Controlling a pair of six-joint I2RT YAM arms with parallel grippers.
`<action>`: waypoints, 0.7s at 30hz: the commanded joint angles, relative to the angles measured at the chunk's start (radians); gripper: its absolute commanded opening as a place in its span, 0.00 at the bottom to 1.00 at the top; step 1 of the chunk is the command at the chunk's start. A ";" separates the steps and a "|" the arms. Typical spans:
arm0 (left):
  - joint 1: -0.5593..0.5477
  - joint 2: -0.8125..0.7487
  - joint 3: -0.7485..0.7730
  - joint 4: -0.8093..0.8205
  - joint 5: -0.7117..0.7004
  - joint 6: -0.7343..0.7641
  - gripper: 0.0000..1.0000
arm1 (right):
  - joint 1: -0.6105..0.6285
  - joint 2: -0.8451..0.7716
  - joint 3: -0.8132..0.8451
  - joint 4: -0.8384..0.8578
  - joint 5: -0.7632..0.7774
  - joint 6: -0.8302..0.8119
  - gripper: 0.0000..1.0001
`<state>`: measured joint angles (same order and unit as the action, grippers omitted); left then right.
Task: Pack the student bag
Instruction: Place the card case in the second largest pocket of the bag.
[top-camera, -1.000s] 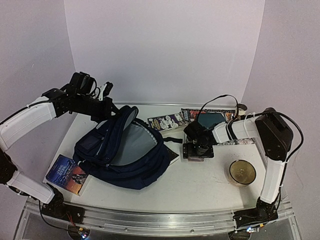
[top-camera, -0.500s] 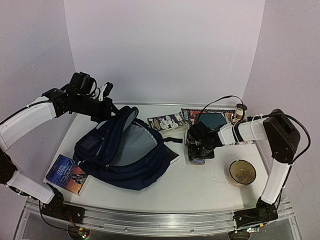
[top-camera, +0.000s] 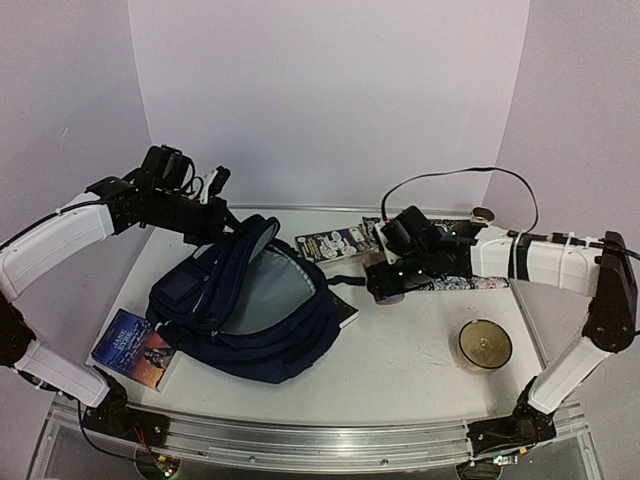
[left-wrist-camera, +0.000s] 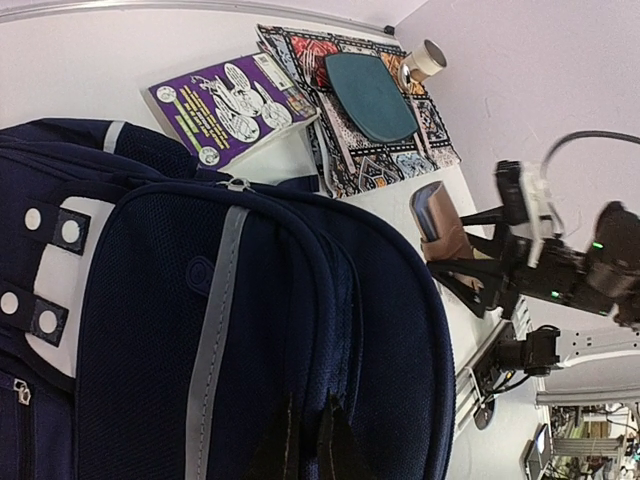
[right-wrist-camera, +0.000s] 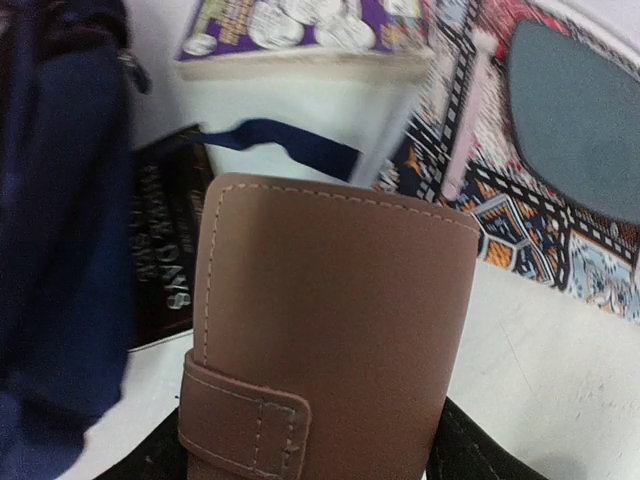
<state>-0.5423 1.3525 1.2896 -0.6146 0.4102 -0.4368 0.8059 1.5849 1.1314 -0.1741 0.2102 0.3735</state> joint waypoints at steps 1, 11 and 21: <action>0.005 -0.006 0.048 0.044 0.075 0.018 0.00 | 0.089 -0.020 0.141 -0.042 -0.020 -0.097 0.69; 0.005 -0.013 0.061 0.052 0.129 -0.014 0.00 | 0.202 0.186 0.416 -0.040 -0.092 -0.151 0.69; 0.005 -0.019 0.057 0.131 0.180 -0.067 0.00 | 0.239 0.394 0.626 -0.014 -0.219 -0.137 0.69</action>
<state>-0.5419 1.3666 1.2896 -0.6189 0.4992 -0.4607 1.0358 1.9332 1.6527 -0.2019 0.0589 0.2351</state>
